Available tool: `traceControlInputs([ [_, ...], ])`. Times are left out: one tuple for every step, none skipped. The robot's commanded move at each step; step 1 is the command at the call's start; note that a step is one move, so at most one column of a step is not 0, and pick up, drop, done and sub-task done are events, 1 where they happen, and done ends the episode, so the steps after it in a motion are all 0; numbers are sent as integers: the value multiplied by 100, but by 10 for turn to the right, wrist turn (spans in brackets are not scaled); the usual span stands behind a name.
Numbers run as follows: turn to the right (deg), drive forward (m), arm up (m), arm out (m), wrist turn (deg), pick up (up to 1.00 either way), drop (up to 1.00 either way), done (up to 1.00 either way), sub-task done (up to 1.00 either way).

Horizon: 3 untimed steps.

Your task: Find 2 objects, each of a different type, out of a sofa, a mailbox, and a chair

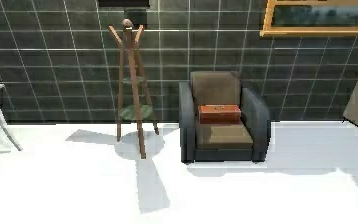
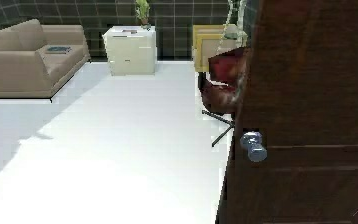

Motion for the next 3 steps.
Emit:
traceControlInputs([
  [240,0,0,0,0,0,0,0,0],
  [0,60,0,0,0,0,0,0,0],
  [450,0,0,0,0,0,0,0,0],
])
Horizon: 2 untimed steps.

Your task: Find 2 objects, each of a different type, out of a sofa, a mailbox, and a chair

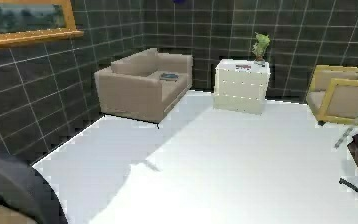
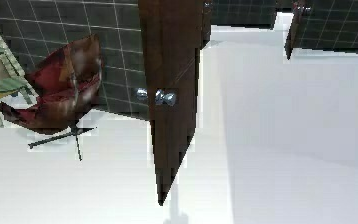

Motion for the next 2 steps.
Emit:
traceControlInputs([
  [300,0,0,0,0,0,0,0,0],
  [0,75,0,0,0,0,0,0,0],
])
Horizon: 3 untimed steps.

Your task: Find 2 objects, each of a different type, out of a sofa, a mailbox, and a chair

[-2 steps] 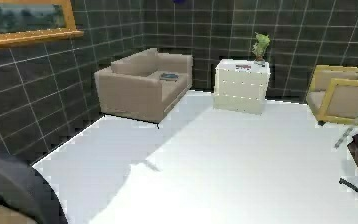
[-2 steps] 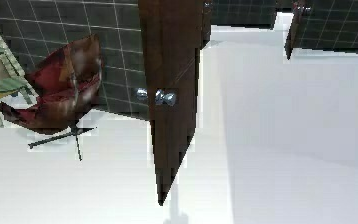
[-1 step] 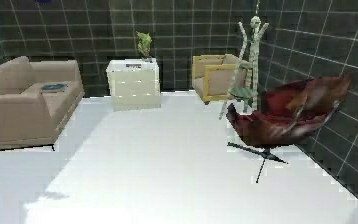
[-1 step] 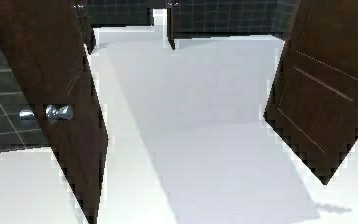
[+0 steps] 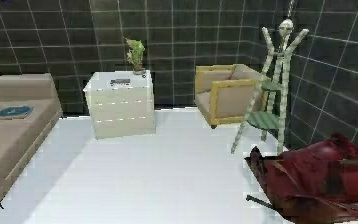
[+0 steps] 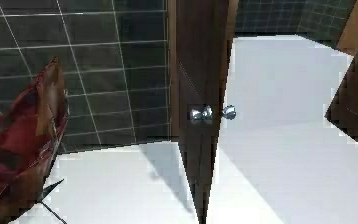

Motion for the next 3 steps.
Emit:
traceControlInputs([
  [450,0,0,0,0,0,0,0,0],
  [450,0,0,0,0,0,0,0,0],
  [30,0,0,0,0,0,0,0,0],
])
